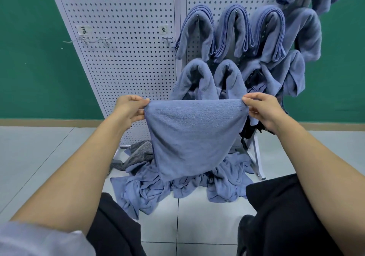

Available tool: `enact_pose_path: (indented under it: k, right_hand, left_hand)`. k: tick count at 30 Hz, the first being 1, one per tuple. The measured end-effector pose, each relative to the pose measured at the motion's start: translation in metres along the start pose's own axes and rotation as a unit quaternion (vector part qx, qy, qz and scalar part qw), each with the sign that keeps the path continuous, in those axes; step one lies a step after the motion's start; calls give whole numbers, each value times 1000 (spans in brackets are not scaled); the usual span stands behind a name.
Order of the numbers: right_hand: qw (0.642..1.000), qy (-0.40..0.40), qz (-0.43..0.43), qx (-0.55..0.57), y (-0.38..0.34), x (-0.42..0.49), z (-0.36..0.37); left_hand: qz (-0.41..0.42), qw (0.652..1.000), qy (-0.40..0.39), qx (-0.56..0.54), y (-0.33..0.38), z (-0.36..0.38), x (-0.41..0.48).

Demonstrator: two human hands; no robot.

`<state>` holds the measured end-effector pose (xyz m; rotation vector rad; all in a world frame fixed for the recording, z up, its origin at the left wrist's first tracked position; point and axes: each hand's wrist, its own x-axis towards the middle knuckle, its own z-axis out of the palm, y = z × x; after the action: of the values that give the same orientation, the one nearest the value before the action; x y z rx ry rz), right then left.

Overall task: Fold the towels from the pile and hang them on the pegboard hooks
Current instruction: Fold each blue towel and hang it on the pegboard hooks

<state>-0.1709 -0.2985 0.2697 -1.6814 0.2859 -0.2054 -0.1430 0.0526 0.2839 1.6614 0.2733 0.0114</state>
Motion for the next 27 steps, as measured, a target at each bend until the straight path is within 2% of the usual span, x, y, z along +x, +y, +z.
enact_pose_path:
  k: [3,6,10,14,16,17,19,22,25,27]
  right_hand:
    - [1000,-23,-6,-1,-1,0,1]
    - [997,-68,-16,-33,-1,0,2]
    - [966,-87,-80,-229,2,-3,6]
    - [916,-32,-144,-373,6,0,7]
    - [907,-8,-164,-387,6,3,5]
    - [907,2,-166,-388,6,5,4]
    - [918,23,-152,-365,6,6,0]
    - [968,35,-113,-220,3,4,-6]
    - [995,1,-57,-88,0,4,-8]
    - [999,-41,-5,-14,-2,5,-7]
  left_hand:
    - [-12,999,-14,-29,0,-1,3]
    - [-16,997,-65,-42,2,-1,0]
    - [65,983,-82,148,-2,1,-3]
    - [172,919,-33,353,-10,-1,2]
    - [189,902,-21,387,-10,-5,4]
    - [186,909,-19,373,-9,-7,5]
    - [160,943,-20,291,-6,-10,6]
    - [98,979,-31,176,-2,-17,3]
    - [36,994,-96,39,-4,-28,12]
    - [-17,993,-103,-49,-5,-34,20]
